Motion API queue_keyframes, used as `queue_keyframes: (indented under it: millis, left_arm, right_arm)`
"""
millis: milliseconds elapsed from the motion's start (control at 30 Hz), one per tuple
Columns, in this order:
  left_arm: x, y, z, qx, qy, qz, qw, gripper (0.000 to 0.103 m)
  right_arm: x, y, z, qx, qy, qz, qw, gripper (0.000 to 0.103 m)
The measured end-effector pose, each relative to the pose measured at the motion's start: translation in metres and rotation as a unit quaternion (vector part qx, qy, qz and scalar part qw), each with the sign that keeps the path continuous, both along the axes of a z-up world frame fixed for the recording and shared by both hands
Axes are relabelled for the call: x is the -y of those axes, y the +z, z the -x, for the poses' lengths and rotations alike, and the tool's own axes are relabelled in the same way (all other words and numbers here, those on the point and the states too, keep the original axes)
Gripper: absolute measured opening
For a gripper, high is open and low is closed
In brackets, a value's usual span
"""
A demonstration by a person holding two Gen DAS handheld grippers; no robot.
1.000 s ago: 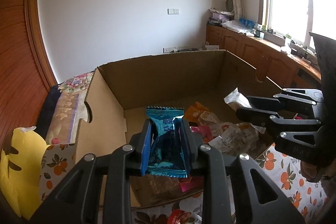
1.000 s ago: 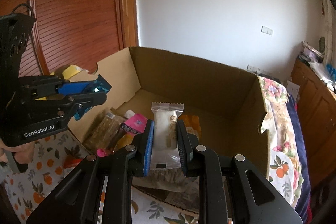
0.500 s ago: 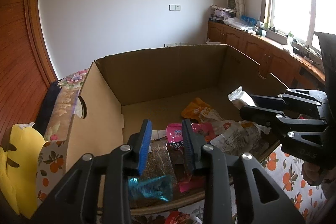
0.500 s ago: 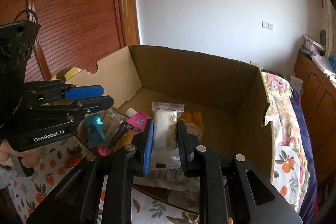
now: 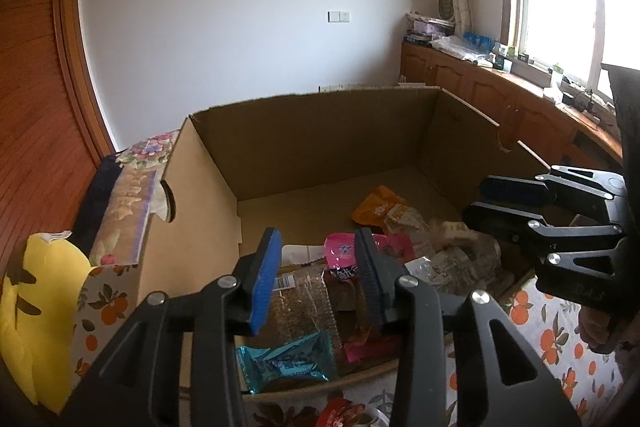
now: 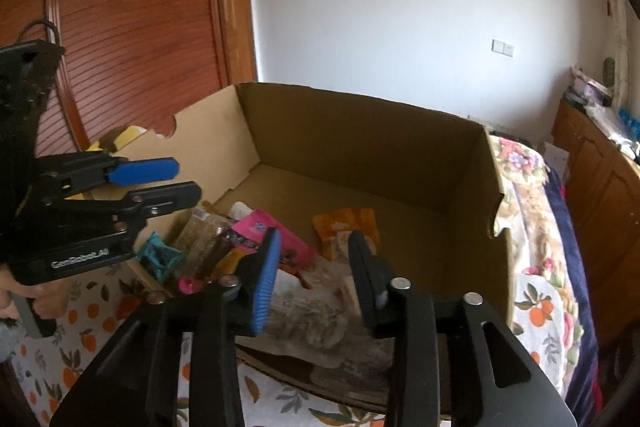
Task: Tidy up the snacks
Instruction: 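Move right tool down to copper wrapper while left tool returns to table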
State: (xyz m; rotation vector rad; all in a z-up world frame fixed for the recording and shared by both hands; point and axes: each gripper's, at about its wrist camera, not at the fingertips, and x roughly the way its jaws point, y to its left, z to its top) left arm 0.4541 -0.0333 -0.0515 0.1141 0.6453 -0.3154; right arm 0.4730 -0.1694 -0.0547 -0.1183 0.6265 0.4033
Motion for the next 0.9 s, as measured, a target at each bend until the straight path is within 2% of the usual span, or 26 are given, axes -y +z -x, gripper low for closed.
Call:
queue_keyframes:
  millis: [200, 367, 467, 667, 900]
  left_arm:
    - [-0.004, 0.023, 0.025, 0.018, -0.002, 0.007, 0.9998, 0.038]
    - [-0.013, 0.036, 0.056, 0.028, -0.002, 0.007, 0.9996, 0.038]
    - [-0.018, 0.038, 0.079, 0.030, -0.005, 0.001, 0.9995, 0.039]
    - [-0.023, 0.026, 0.120, 0.019, -0.013, -0.012, 0.9997, 0.040]
    - [-0.027, -0.010, 0.163, 0.007, -0.024, -0.007, 0.9997, 0.040]
  right_arm:
    - [-0.003, 0.022, 0.026, 0.027, 0.006, 0.000, 1.000, 0.036]
    - [-0.003, 0.043, 0.069, 0.039, 0.021, -0.007, 0.999, 0.048]
    - [-0.003, 0.045, 0.100, 0.034, 0.028, -0.010, 0.999, 0.052]
    - [-0.007, 0.026, 0.144, 0.005, 0.034, -0.023, 0.999, 0.056]
    - [-0.015, -0.012, 0.182, -0.024, 0.034, -0.024, 0.999, 0.059]
